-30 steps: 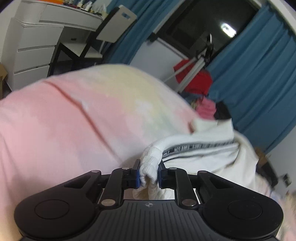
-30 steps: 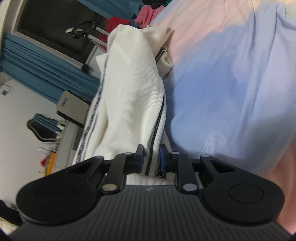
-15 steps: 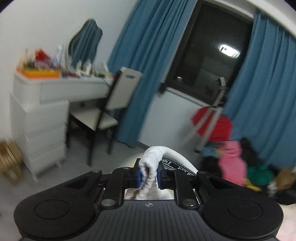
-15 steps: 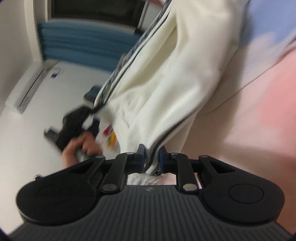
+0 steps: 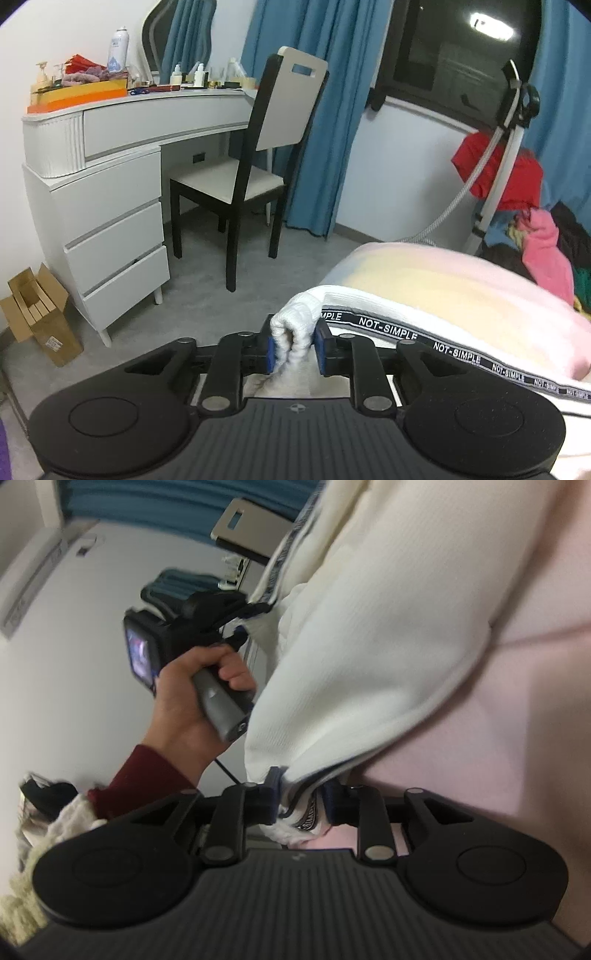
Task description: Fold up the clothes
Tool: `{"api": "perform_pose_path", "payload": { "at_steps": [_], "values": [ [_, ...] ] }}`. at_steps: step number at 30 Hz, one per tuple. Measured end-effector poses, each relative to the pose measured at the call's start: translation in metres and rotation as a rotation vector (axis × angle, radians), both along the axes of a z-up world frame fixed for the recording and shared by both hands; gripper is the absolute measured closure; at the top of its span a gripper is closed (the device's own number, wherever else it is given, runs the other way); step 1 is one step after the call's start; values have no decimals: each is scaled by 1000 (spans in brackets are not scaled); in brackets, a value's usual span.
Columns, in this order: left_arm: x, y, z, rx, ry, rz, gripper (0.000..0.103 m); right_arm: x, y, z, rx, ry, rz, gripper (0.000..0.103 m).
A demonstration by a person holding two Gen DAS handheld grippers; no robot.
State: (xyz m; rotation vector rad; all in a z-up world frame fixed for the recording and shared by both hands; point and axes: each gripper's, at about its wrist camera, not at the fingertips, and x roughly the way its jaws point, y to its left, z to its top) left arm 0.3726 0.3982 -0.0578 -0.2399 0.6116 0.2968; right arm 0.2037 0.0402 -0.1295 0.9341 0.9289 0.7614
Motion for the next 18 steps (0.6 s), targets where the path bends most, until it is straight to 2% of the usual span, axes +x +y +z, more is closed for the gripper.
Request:
{"api": "perform_pose_path", "payload": {
  "at_steps": [2, 4, 7, 11, 15, 18],
  "values": [
    [-11, -4, 11, 14, -8, -1, 39, -3, 0, 15, -43, -53, 25, 36],
    [-29, -12, 26, 47, -51, 3, 25, -15, 3, 29, -88, -96, 57, 15],
    [-61, -34, 55, 90, -106, -29, 22, -36, 4, 53, -174, -177, 99, 16],
    [-114, -77, 94, 117, -159, -83, 20, -79, -13, 92, -286, -341, 71, 17],
    [-182, -132, 122, 109, -218, -167, 19, -117, -64, 125, -395, -465, -18, 17],
    [-234, -177, 131, 90, -251, -234, 19, -143, -105, 146, -477, -550, -90, 17]
  ]
}}
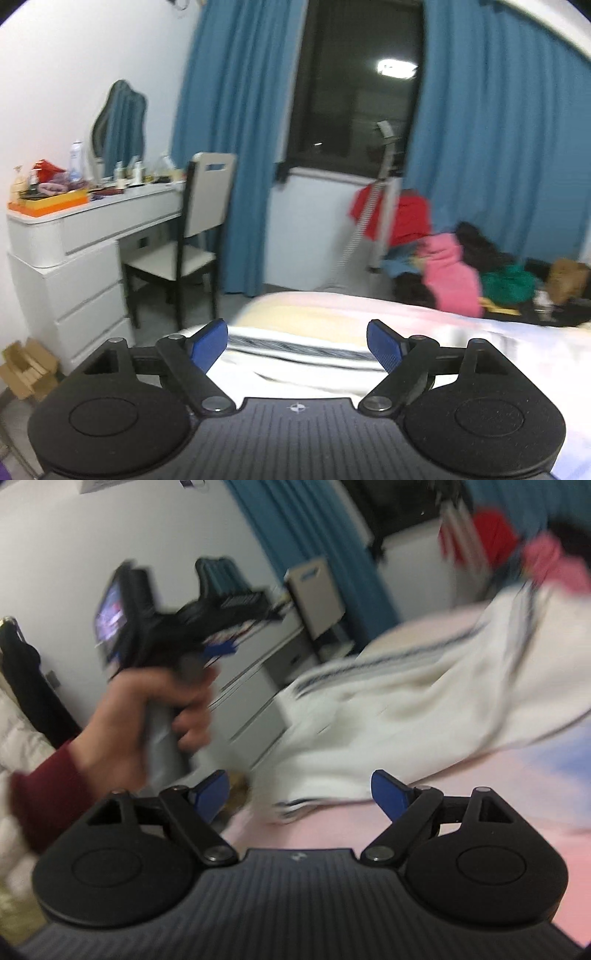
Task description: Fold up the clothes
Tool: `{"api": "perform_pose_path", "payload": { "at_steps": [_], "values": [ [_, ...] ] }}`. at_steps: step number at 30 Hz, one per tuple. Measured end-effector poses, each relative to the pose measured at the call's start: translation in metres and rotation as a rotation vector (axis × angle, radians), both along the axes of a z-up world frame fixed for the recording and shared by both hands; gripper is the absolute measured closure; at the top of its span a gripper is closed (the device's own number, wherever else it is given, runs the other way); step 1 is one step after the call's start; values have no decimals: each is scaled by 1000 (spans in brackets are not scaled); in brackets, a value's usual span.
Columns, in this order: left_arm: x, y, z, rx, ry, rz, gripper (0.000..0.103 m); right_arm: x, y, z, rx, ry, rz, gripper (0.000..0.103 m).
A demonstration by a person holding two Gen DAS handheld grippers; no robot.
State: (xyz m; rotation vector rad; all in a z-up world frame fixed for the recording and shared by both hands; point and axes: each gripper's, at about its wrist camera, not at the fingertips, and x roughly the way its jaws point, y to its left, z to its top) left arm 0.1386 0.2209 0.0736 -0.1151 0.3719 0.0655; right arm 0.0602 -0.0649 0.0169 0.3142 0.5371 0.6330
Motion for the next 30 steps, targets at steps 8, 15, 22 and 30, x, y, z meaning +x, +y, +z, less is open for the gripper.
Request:
{"api": "perform_pose_path", "payload": {
  "at_steps": [8, 15, 22, 30],
  "values": [
    [-120, -119, -6, 49, -68, -135, 16, -48, -104, 25, -190, -193, -190, 17],
    [-151, -177, -61, 15, -65, -226, 14, -67, -174, 1, -216, -217, -350, 17],
    [-84, -194, -92, 11, 39, -311, 15, -59, -207, -12, -145, -142, -442, 17],
    [102, -197, -92, -93, 100, -255, 17, -12, -234, -46, -81, -26, -490, 17]
  ]
}}
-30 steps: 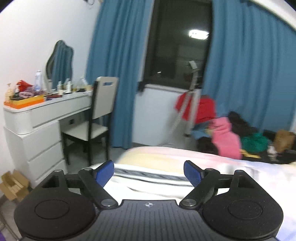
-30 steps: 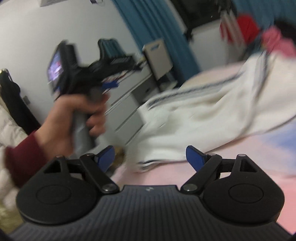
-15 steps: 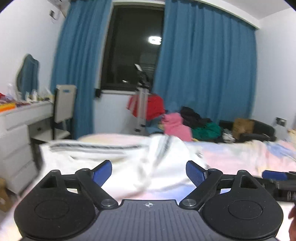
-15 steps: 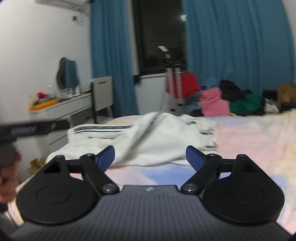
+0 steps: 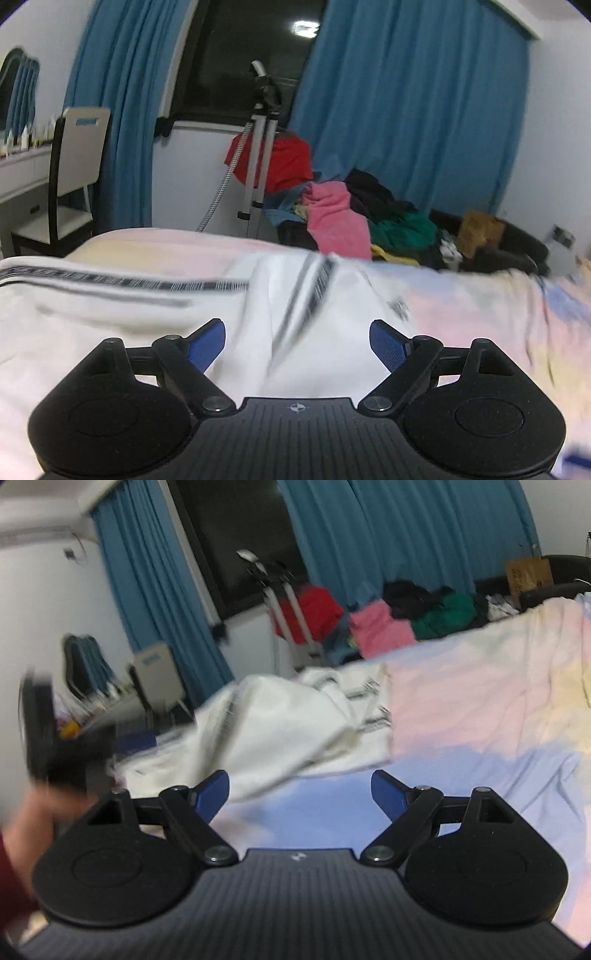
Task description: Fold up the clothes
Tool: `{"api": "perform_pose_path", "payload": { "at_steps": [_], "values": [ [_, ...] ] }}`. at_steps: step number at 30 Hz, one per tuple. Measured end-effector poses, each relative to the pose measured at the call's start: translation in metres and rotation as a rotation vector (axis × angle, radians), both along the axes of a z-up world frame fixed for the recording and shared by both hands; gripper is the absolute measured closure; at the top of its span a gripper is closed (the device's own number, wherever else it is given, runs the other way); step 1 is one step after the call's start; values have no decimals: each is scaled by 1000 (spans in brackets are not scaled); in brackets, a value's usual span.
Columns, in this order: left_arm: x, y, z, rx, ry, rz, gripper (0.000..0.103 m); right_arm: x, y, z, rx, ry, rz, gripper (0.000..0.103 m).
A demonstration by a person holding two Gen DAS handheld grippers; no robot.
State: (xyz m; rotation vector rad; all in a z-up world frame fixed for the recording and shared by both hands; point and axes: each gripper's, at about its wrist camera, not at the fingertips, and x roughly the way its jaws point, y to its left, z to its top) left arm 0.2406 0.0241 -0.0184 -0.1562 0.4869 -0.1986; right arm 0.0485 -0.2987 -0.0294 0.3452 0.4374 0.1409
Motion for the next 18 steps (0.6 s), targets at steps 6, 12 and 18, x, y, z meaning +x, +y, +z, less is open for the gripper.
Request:
{"api": "perform_pose_path", "payload": {
  "at_steps": [6, 12, 18],
  "values": [
    [119, -7, -3, -31, 82, 78, 25, 51, -25, -37, 100, 106, -74, 17],
    [157, -28, -15, 46, 143, 9, 78, 85, -34, -71, 131, 172, -101, 17],
    [87, -45, 0, 175, 20, -109, 97, 89, -39, -76, 157, 172, -124, 17]
  ]
}}
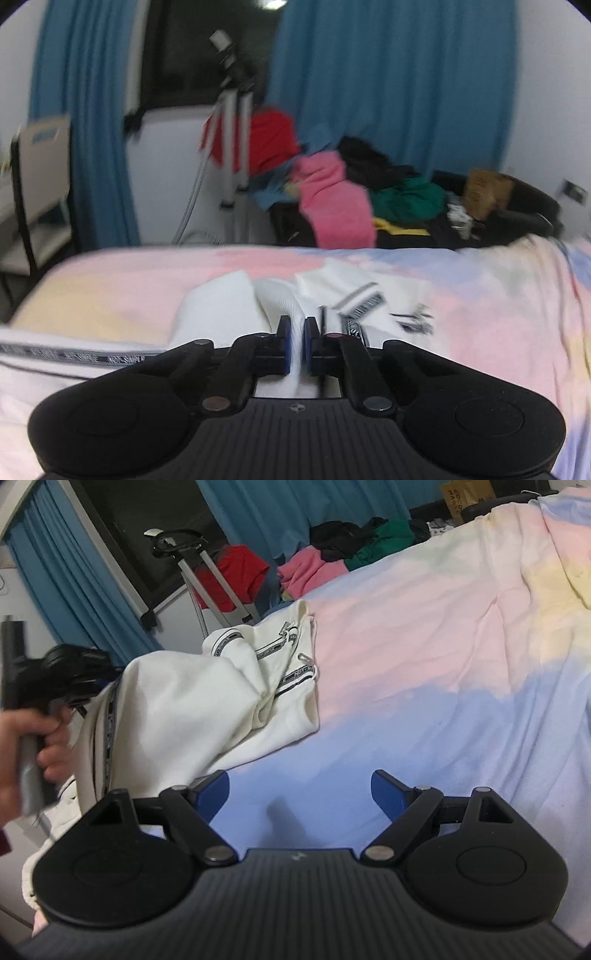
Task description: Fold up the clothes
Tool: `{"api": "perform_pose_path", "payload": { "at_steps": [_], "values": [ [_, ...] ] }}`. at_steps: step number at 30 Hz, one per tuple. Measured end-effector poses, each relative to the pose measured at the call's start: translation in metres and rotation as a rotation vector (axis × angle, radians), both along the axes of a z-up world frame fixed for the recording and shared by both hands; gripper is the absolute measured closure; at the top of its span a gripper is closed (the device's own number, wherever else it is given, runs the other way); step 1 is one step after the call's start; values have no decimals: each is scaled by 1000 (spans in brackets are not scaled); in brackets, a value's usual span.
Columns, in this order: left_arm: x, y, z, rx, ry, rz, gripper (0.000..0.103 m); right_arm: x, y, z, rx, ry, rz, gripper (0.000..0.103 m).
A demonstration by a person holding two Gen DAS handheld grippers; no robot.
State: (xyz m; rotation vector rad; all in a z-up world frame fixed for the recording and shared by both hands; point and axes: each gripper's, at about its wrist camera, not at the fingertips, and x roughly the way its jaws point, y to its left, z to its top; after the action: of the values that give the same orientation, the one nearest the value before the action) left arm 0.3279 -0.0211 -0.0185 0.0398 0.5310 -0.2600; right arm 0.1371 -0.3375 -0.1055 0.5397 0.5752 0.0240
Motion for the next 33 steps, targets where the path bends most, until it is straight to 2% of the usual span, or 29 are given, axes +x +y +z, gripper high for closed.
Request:
{"api": "perform_pose_path", "payload": {
  "at_steps": [6, 10, 13, 15, 16, 18, 21, 25, 29, 30, 32, 33],
  "values": [
    [-139, -3, 12, 11, -105, -128, 98, -14, 6, 12, -51, -50, -1, 17],
    [-216, -2, -12, -19, -89, -147, 98, -30, 9, 22, -68, -85, 11, 17],
    [-260, 4, -33, -35, -85, -140, 98, -43, 5, 28, -27, -114, 28, 17],
    [-280, 15, -45, -68, -51, -118, 98, -52, 3, 31, 5, -129, 42, 20],
    [-287, 20, -50, -87, -30, -107, 98, -55, 2, 32, 16, -133, 46, 23],
    [-285, 27, -58, -143, 18, -98, 98, -60, 0, 36, 58, -140, 53, 24],
    [-279, 32, -65, -174, 50, -96, 98, -65, -4, 38, 145, -141, 64, 29],
    [-278, 36, -74, -212, 65, -104, 98, -60, -9, 33, 267, -118, 74, 29],
    [-274, 37, -81, -258, 91, -125, 98, -33, -20, 25, 498, -120, 75, 28],
    [-272, 38, -82, -276, 101, -132, 98, -23, -20, 26, 528, -117, 70, 28],
    [-268, 41, -84, -304, 130, -133, 98, 2, -20, 32, 534, -113, 47, 27],
    [-266, 42, -85, -314, 153, -129, 98, 18, -18, 37, 503, -115, 31, 27]
  ]
}}
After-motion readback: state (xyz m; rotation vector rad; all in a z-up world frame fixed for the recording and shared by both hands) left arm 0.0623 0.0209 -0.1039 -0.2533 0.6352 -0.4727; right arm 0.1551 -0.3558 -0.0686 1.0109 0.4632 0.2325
